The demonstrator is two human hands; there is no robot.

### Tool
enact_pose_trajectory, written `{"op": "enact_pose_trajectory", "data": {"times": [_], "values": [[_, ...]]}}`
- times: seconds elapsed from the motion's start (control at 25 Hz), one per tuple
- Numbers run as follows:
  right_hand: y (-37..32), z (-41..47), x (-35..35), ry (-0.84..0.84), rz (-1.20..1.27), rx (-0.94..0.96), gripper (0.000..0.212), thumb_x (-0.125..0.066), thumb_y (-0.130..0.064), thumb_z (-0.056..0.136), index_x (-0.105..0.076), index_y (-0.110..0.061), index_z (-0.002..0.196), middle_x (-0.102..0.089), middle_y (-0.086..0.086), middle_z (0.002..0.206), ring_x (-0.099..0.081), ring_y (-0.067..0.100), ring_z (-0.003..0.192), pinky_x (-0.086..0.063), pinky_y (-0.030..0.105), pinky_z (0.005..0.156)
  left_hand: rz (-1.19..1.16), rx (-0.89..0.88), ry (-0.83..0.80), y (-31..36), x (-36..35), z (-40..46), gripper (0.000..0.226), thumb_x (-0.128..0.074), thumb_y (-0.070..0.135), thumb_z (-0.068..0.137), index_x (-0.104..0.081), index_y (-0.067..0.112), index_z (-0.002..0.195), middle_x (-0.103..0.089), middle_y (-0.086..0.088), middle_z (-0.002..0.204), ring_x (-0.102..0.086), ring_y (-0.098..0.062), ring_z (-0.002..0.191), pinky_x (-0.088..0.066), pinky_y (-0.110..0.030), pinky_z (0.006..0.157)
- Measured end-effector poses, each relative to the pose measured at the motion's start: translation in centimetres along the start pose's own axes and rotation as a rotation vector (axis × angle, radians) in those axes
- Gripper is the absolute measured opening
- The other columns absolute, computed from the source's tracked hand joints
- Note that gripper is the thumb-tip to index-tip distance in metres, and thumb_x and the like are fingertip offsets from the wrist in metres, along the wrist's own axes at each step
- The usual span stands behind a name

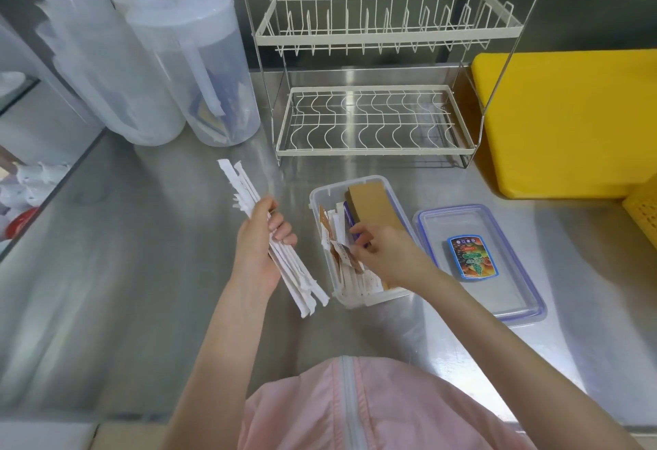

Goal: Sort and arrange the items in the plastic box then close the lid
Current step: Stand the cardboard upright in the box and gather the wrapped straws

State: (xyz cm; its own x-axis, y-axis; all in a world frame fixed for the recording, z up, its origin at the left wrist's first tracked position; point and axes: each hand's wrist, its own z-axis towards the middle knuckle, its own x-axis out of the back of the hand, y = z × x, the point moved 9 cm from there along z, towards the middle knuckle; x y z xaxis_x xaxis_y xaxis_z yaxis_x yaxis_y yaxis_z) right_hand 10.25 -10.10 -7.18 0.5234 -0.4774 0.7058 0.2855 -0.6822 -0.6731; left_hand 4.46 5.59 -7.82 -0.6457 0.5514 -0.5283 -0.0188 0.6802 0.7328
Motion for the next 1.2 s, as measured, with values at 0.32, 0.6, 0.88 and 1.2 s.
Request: {"op": "enact_pose_trajectory", "data": {"times": [0.32,0.6,0.88,1.2], "values": [[-2.5,2.9,-3.7,0.046,-0.574,0.112,0.034,-0.044,-0.019,0.092,-0.042,-0.013,0.126,-0.057,0.012,0.110,-0.061,0.030,0.093,-0.043,0.033,0.064,0.128,0.025,0.007,-1.6,1.1,-0.7,0.030,-0.048,0.022,0.090,-0.043,0.018,0.061,-0.028,0.010,0.038,-0.025,-0.004,0.030,-0.025,-0.014,0.032],[-2.4,3.4,-3.3,0.132,-0.550,0.142,0.018,-0.046,-0.006,0.090,-0.058,-0.008,0.103,-0.066,0.010,0.094,-0.062,0.029,0.075,-0.041,0.030,0.059,0.140,0.039,0.008,-1.8,1.3,-0.8,0.028,-0.048,0.021,0.090,-0.043,0.017,0.063,-0.028,0.010,0.039,-0.026,-0.004,0.031,-0.026,-0.015,0.032],[-0.5,1.5,5.3,0.221,-0.134,0.062,0.015,-0.054,-0.014,0.080,-0.065,-0.013,0.090,-0.071,0.011,0.081,-0.063,0.030,0.076,-0.049,0.034,0.067,0.179,0.042,-0.001,-2.1,1.1,-0.8,0.026,-0.048,0.019,0.089,-0.043,0.017,0.063,-0.029,0.010,0.039,-0.026,-0.004,0.032,-0.025,-0.015,0.033],[4.6,-0.4,4.3,0.091,-0.269,-0.067,0.019,-0.053,-0.018,0.083,-0.064,-0.012,0.097,-0.071,0.008,0.095,-0.057,0.020,0.073,-0.047,0.031,0.062,0.203,0.059,-0.050,-2.8,0.2,-1.0,0.023,-0.049,0.020,0.090,-0.046,0.016,0.067,-0.031,0.010,0.039,-0.028,-0.004,0.032,-0.028,-0.015,0.033]]}}
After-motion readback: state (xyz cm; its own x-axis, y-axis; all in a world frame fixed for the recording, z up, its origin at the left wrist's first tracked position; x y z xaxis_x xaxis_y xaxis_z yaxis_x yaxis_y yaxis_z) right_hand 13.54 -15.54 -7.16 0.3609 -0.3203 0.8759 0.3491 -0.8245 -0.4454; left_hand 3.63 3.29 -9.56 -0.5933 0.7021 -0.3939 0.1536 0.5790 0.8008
